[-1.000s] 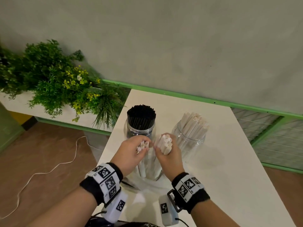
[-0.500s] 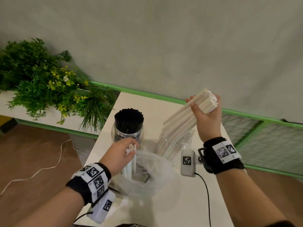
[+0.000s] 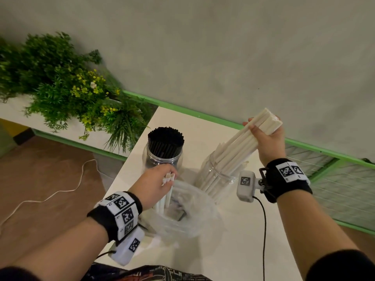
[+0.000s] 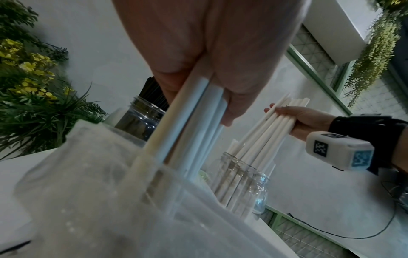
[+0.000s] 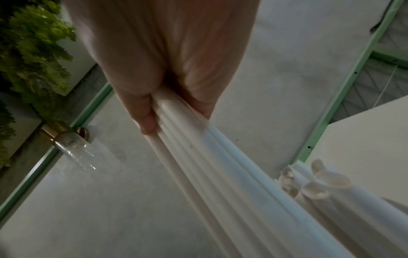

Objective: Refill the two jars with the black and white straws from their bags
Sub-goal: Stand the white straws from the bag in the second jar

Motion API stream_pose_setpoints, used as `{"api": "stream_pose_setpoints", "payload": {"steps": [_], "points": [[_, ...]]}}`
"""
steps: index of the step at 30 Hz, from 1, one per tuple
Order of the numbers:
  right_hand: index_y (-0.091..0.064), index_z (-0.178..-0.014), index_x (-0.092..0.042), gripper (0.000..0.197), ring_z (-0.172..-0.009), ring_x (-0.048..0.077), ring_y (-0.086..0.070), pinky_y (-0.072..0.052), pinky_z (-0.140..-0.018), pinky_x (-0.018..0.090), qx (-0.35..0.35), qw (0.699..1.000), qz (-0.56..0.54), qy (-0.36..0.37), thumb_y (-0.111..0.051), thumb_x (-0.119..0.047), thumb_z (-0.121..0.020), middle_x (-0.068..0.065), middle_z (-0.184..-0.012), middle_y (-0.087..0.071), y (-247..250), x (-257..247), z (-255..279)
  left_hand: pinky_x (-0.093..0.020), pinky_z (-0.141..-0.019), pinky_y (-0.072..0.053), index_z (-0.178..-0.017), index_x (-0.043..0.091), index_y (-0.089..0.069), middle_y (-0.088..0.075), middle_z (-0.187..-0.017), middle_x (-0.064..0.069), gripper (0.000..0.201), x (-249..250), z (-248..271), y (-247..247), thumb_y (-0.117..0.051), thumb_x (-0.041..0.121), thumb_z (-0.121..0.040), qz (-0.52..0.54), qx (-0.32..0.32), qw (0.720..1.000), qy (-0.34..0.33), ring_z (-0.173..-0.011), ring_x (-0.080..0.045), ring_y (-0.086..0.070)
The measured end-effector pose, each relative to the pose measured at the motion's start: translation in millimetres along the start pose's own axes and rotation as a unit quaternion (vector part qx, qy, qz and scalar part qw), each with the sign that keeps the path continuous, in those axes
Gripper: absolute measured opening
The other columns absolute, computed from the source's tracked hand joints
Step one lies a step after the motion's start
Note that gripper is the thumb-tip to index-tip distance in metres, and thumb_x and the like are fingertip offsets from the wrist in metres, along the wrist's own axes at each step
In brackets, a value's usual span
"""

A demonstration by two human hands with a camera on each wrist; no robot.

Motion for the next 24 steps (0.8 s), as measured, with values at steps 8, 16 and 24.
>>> {"api": "stream_pose_setpoints", "payload": {"steps": [8, 16, 24], "points": [[-0.053, -0.109, -0.011, 0.027, -0.101, 0.023, -0.069, -0.053, -0.091, 0.048, -0.037, 0.998, 0.021, -0.054, -0.066, -0.003, -0.087, 0.016, -0.111, -0.068, -15, 37, 1, -0.004, -0.068, -0.033, -0.1, 0.029, -0.055, -0.047, -0.092, 0.029, 0.016, 1, 2, 2, -0.055, 0.016, -0.091, -0.001, 0.009, 1.0, 0.008, -0.085, 0.013, -0.046], [-0.056, -0.121, -0.014, 0.034, -0.112, 0.005, -0.057, -0.046, -0.093, 0.017, 0.08, 0.994, 0.069, -0.004, -0.065, -0.028, -0.09, -0.001, -0.121, -0.061, 11, 55, 25, -0.006, -0.067, -0.034, -0.098, 0.029, -0.056, -0.05, -0.094, 0.026, 0.015, 0, 3, 3, -0.056, 0.016, -0.091, 0.009, 0.021, 1.0, 0.019, -0.083, 0.009, -0.049], [-0.037, -0.141, -0.019, 0.056, -0.125, 0.02, -0.043, -0.038, -0.103, 0.036, 0.026, 0.976, 0.15, -0.154, -0.059, -0.008, -0.09, 0.001, -0.139, -0.044, 48, 143, 46, -0.004, -0.068, -0.035, -0.1, 0.026, -0.058, -0.051, -0.093, 0.025, 0.013, 0, 5, 6, -0.054, 0.017, -0.092, 0.01, 0.035, 0.999, 0.032, -0.084, 0.007, -0.05]]}}
Point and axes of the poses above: each hand's wrist, its own z-axis away from the middle knuckle, its own y-axis out of the back of the hand, x = y × z, the point moved 8 cm from there along -z, towards the middle knuckle
